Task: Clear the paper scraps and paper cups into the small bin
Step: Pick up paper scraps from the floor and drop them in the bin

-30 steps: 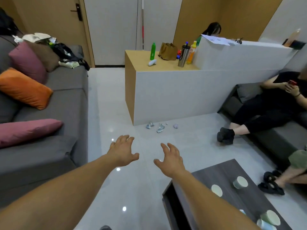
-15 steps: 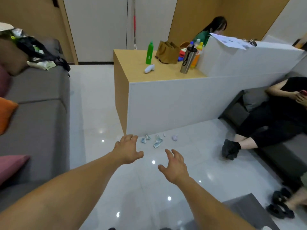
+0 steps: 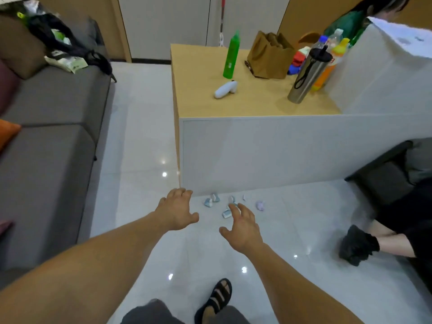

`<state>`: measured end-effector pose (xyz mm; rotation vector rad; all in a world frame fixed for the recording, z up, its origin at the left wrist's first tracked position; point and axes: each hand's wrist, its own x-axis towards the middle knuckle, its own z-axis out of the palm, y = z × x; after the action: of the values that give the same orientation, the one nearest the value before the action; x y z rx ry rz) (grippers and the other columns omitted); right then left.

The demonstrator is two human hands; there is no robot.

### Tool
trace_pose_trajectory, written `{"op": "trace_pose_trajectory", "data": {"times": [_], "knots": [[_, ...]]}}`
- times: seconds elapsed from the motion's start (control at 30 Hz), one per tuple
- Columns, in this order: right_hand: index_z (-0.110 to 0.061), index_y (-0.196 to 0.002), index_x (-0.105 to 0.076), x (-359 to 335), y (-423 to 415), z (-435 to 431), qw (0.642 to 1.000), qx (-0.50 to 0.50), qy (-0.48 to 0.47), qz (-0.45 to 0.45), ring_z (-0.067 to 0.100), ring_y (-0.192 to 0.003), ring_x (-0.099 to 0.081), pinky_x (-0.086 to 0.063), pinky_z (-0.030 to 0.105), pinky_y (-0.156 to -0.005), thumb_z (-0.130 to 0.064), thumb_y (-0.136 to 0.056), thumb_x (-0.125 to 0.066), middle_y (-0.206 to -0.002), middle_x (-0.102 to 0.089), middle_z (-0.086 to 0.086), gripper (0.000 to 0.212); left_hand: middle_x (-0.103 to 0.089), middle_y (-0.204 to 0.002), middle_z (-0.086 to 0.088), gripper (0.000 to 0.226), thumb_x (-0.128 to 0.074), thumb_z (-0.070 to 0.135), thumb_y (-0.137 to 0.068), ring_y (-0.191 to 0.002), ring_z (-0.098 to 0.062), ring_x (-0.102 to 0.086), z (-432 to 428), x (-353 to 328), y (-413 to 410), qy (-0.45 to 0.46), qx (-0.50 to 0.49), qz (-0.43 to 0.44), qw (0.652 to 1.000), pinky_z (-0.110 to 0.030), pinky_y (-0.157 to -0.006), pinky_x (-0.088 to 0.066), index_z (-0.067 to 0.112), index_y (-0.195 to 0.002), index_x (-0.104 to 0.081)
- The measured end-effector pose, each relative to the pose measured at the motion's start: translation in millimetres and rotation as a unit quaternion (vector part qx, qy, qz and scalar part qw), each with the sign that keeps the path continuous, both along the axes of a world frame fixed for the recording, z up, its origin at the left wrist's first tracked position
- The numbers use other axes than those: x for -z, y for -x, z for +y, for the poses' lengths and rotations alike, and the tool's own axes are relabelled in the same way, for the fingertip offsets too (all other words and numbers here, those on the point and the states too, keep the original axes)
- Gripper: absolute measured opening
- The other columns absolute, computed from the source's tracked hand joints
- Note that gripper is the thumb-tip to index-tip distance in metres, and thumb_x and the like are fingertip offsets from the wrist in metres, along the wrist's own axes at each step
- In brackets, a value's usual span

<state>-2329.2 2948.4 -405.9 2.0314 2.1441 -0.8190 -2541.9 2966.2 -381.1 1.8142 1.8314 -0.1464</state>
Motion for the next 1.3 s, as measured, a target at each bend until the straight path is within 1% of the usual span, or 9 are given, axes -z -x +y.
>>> {"op": "trace_pose_trajectory", "data": {"times": [0.23, 0.33, 0.5, 0.7, 0.83, 0.93, 1.1, 1.23, 1.3], "knots": [[-0.026, -0.154, -0.016, 72.2, -27.1, 111.8, 0.996, -0.051, 0.056, -0.045, 0.024, -0.147, -0.011, -0.031, 0.043, -0.112, -0.046, -0.091, -0.057, -0.161, -0.013, 0.003, 0.078, -0.016, -0.159, -0.005, 0.082, -0.053, 0.051, -0.087, -0.146, -0.022, -0.012, 80.1, 89.0, -27.9, 0.065, -0.042, -0.055, 0.995, -0.041, -0.116, -0.023, 0.017, -0.151, -0.016], [-0.026, -0.154, -0.017, 137.5, -24.4, 160.1, 0.994, -0.071, 0.074, -0.047, 0.023, -0.146, -0.012, -0.032, 0.042, -0.111, -0.044, -0.091, -0.057, -0.160, -0.014, 0.001, 0.077, -0.014, -0.159, -0.006, 0.081, -0.052, 0.050, -0.089, -0.146, -0.023, -0.012, 116.9, 158.6, -23.1, 0.108, -0.081, -0.064, 0.989, -0.042, -0.115, -0.023, 0.015, -0.152, -0.014], [-0.026, -0.154, -0.015, 286.1, -19.7, 228.7, 0.989, -0.092, 0.104, -0.050, 0.023, -0.146, -0.012, -0.032, 0.042, -0.112, -0.042, -0.091, -0.058, -0.161, -0.012, 0.002, 0.078, -0.014, -0.158, -0.004, 0.081, -0.051, 0.052, -0.090, -0.145, -0.023, -0.014, 171.5, 302.0, -20.5, 0.153, -0.137, -0.080, 0.975, -0.040, -0.115, -0.023, 0.017, -0.152, -0.013], [-0.026, -0.154, -0.011, 487.2, -21.5, 287.7, 0.978, -0.142, 0.139, -0.061, 0.027, -0.147, -0.011, -0.029, 0.045, -0.113, -0.041, -0.091, -0.058, -0.161, -0.009, 0.003, 0.080, -0.021, -0.156, -0.004, 0.081, -0.056, 0.051, -0.088, -0.142, -0.023, -0.023, 215.9, 485.9, -34.4, 0.178, -0.177, -0.093, 0.964, -0.040, -0.112, -0.029, 0.019, -0.152, -0.017], [-0.021, -0.154, -0.013, 607.7, -17.9, 324.3, 0.971, -0.197, 0.124, -0.061, 0.030, -0.145, -0.016, -0.028, 0.045, -0.115, -0.038, -0.089, -0.063, -0.160, -0.012, 0.007, 0.084, -0.027, -0.154, -0.008, 0.081, -0.060, 0.050, -0.086, -0.137, -0.026, -0.034, 233.4, 597.2, -33.1, 0.169, -0.237, -0.101, 0.951, -0.040, -0.110, -0.033, 0.019, -0.150, -0.022], [-0.020, -0.154, -0.015, 676.6, -7.3, 344.7, 0.965, -0.241, 0.096, -0.043, 0.029, -0.144, -0.019, -0.031, 0.042, -0.111, -0.037, -0.085, -0.068, -0.159, -0.014, 0.007, 0.088, -0.028, -0.153, -0.009, 0.081, -0.061, 0.051, -0.085, -0.135, -0.028, -0.037, 233.4, 660.6, -31.8, 0.169, -0.272, -0.109, 0.941, -0.041, -0.108, -0.035, 0.019, -0.150, -0.024], [-0.021, -0.152, -0.017, 743.5, 6.9, 367.3, 0.955, -0.290, 0.039, -0.048, 0.032, -0.145, -0.015, -0.036, 0.042, -0.108, -0.025, -0.081, -0.073, -0.159, -0.014, 0.006, 0.091, -0.032, -0.151, -0.003, 0.078, -0.060, 0.053, -0.085, -0.132, -0.024, -0.040, 213.6, 715.8, -35.7, 0.158, -0.305, -0.136, 0.929, -0.032, -0.101, -0.035, 0.022, -0.148, -0.027], [-0.016, -0.148, -0.032, 752.6, -0.7, 368.6, 0.959, -0.281, -0.005, -0.042, 0.034, -0.132, -0.034, -0.041, 0.044, -0.105, -0.021, -0.087, -0.066, -0.143, -0.037, 0.014, 0.070, -0.039, -0.148, -0.002, 0.076, -0.061, 0.051, -0.086, -0.129, -0.022, -0.044, 210.3, 721.5, -41.1, 0.147, -0.344, -0.163, 0.913, -0.027, -0.095, -0.036, 0.021, -0.148, -0.029], [-0.017, -0.146, -0.036, 744.9, -7.7, 360.7, 0.963, -0.268, 0.015, -0.011, 0.032, -0.127, -0.040, -0.039, 0.041, -0.102, -0.023, -0.088, -0.066, -0.138, -0.043, 0.013, 0.065, -0.044, -0.144, -0.002, 0.074, -0.061, 0.050, -0.086, -0.126, -0.021, -0.047, 215.9, 715.0, -45.6, 0.142, -0.379, -0.194, 0.894, -0.025, -0.091, -0.035, 0.019, -0.146, -0.032]]}}
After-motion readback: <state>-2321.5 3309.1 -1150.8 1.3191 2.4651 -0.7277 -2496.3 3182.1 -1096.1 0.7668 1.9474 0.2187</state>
